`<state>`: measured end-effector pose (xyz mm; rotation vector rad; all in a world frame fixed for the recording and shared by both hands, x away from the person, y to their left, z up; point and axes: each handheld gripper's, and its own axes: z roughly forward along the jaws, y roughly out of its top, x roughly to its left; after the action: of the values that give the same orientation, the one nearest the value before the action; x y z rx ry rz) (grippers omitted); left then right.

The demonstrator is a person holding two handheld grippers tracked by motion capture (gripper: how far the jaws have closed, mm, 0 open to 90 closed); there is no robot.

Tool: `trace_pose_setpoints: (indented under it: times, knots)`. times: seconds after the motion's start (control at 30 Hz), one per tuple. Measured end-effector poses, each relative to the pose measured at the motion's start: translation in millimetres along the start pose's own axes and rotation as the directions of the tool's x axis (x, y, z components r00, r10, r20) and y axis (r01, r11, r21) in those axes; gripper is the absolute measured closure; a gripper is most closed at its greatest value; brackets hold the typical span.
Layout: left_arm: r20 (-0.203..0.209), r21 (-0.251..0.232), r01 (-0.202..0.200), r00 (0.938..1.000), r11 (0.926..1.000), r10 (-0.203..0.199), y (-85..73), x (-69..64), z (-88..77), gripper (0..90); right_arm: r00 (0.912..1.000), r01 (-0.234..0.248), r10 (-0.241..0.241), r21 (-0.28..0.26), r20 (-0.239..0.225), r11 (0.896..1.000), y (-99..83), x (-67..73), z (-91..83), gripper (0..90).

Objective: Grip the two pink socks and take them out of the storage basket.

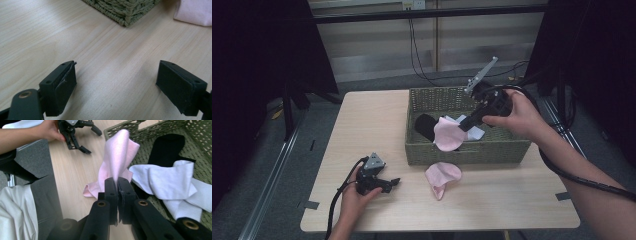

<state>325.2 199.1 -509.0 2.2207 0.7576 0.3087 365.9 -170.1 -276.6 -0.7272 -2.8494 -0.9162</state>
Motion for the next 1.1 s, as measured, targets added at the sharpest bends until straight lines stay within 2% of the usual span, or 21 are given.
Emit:
trace_pose_setpoints:
  times: [0.23, 0.7, 0.73, 0.77, 0.87, 0.9, 1.0, 1.1]
  knots:
    - [0.002, -0.001, 0.004, 1.0000, 1.0000, -0.004, -0.1, -0.2, 0.1, 15.7, 0.9993, 0.024, -0.023, 0.012, -0.030, 1.000, -2.2, 7.4, 14.5, 86.8]
    - [0.002, 0.000, 0.005, 1.0000, 1.0000, -0.005, -0.1, -0.4, 0.1, 15.7, 0.9982, 0.021, -0.020, 0.020, -0.057, 1.000, -7.7, 11.4, 32.3, 85.0]
    - [0.004, 0.006, -0.003, 1.0000, 1.0000, 0.003, -0.1, 0.1, -0.3, 15.7, 0.9978, 0.022, -0.021, 0.016, -0.063, 1.000, -8.3, 11.2, 33.4, 82.8]
    - [0.003, 0.006, -0.003, 1.0000, 1.0000, 0.003, -0.1, 0.0, -0.3, 15.8, 0.9971, 0.007, -0.006, 0.016, -0.075, 1.000, -8.7, 12.1, 36.3, 74.0]
    - [0.003, 0.006, -0.003, 1.0000, 1.0000, 0.003, -0.1, -0.1, -0.3, 15.8, 0.9969, 0.019, -0.018, 0.013, -0.076, 1.000, -9.3, 12.5, 38.0, 71.6]
    - [0.002, 0.004, -0.001, 1.0000, 1.0000, 0.001, -0.2, -0.2, -0.3, 15.9, 0.9970, 0.021, -0.019, 0.020, -0.076, 1.000, -9.6, 13.7, 40.3, 66.0]
    - [0.001, 0.004, -0.001, 1.0000, 1.0000, 0.001, -0.2, -0.3, -0.4, 16.0, 0.9973, 0.022, -0.021, 0.022, -0.070, 1.000, -10.1, 14.1, 42.2, 63.3]
    - [0.001, 0.006, -0.003, 1.0000, 1.0000, 0.003, -0.2, -0.2, -0.5, 16.0, 0.9981, 0.026, -0.024, 0.024, -0.057, 0.999, -12.6, 14.2, 45.7, 54.7]
